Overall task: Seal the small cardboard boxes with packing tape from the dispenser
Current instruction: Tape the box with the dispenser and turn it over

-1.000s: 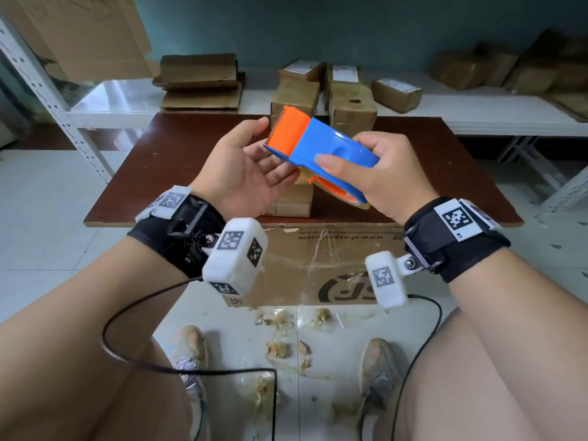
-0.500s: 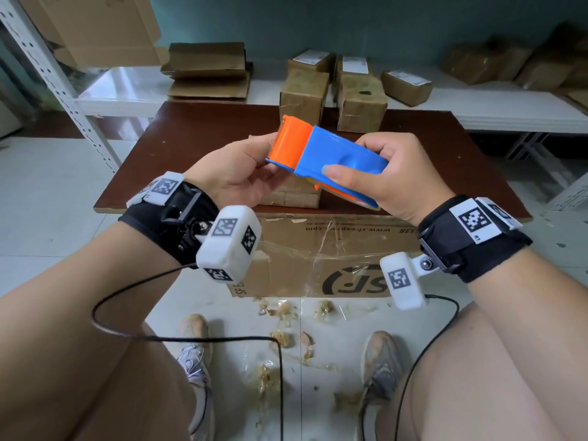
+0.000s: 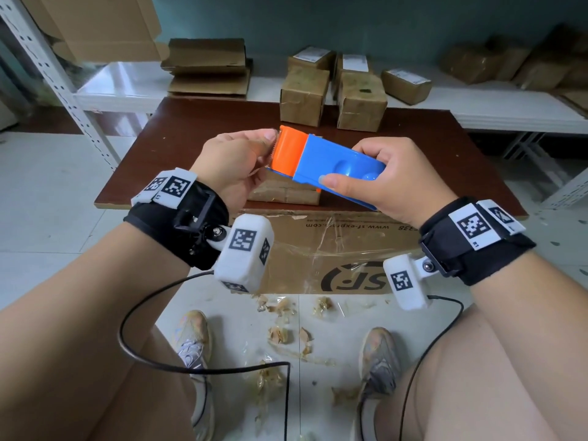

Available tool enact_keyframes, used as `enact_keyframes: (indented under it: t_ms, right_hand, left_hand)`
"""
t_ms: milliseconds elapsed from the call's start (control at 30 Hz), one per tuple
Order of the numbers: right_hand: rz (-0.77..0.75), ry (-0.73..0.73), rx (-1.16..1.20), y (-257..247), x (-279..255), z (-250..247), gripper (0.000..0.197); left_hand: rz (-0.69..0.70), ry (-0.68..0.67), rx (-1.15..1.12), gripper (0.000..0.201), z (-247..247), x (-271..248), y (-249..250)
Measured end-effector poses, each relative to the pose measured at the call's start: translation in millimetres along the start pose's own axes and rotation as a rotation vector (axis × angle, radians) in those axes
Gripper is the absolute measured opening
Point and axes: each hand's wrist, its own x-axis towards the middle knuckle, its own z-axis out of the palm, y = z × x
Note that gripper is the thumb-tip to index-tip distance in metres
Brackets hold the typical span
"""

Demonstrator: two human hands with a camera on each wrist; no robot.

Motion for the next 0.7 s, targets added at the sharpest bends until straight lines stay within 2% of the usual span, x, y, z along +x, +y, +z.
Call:
enact_keyframes:
  t_ms: [200,333,400,467,600,700]
  right_hand:
    - [0.016,0.007,-0.032,-4,-6,-2,0.047]
    - [0.036,0.025,-0.033,2,-12,-13,0.050]
    - [0.050,0.037,-0.029,7,-18,-16,0.055]
    - [0.070,0.031,-0.023,10,-22,-15,0.056]
    - [0.084,0.050,-0.012,9,-22,-16,0.060]
    - [0.081,0.084,-0.026,6,-19,-23,0.064]
  left_hand:
    - [0.036,0.011,0.048,0.009,0,3,-4]
    - [0.018,0.085,-0.027,0.010,-24,20,5]
    - [0.046,0.053,0.003,0.013,-35,22,5]
    - [0.148,0.015,0.106,0.010,-40,19,1]
    - [0.465,0.020,0.265,0.008,-32,19,-6]
    - [0.562,0.034,0.318,0.012,-20,27,-7]
